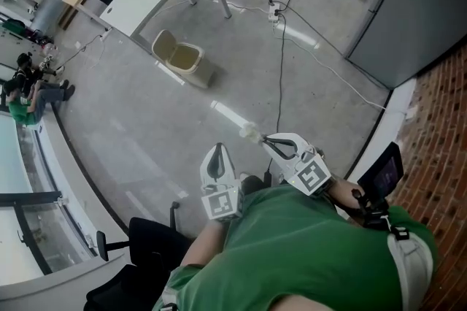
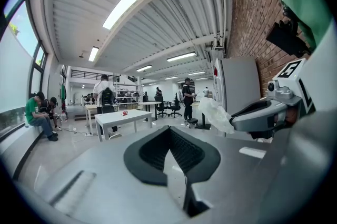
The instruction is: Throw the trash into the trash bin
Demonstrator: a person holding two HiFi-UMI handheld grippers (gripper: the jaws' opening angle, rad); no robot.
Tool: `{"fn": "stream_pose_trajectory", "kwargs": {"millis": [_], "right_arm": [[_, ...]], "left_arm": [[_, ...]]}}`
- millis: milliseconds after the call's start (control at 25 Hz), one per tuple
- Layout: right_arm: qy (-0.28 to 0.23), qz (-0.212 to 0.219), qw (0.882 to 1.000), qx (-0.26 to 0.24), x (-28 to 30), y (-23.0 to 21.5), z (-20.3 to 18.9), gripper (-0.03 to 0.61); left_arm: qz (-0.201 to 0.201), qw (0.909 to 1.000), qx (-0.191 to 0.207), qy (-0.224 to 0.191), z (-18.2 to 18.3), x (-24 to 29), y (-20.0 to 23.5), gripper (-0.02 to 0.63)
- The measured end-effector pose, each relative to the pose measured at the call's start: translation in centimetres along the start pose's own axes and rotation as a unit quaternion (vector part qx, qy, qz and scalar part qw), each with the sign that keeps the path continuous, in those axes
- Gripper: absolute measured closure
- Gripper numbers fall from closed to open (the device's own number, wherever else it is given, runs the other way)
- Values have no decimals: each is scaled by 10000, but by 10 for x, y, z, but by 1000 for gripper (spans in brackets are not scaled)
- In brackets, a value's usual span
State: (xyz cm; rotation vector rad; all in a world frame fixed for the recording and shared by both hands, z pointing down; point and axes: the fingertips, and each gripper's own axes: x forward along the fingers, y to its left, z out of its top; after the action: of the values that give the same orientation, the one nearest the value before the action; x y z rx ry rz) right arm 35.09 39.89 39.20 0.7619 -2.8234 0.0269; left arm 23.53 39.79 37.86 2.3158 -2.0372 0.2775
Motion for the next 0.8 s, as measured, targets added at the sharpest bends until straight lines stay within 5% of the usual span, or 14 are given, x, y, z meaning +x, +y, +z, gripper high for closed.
{"fn": "stream_pose_trajectory", "kwargs": {"millis": [360,800], "right_arm": [[-74,320,9995,47,8,0,-1,563],[-36,627,9979,-135,73,4,15,563]], "left_arm": [[394,9992,-14,39,-4,-6,7,607],[606,9981,-92,-103,-1,17,69,607]]}}
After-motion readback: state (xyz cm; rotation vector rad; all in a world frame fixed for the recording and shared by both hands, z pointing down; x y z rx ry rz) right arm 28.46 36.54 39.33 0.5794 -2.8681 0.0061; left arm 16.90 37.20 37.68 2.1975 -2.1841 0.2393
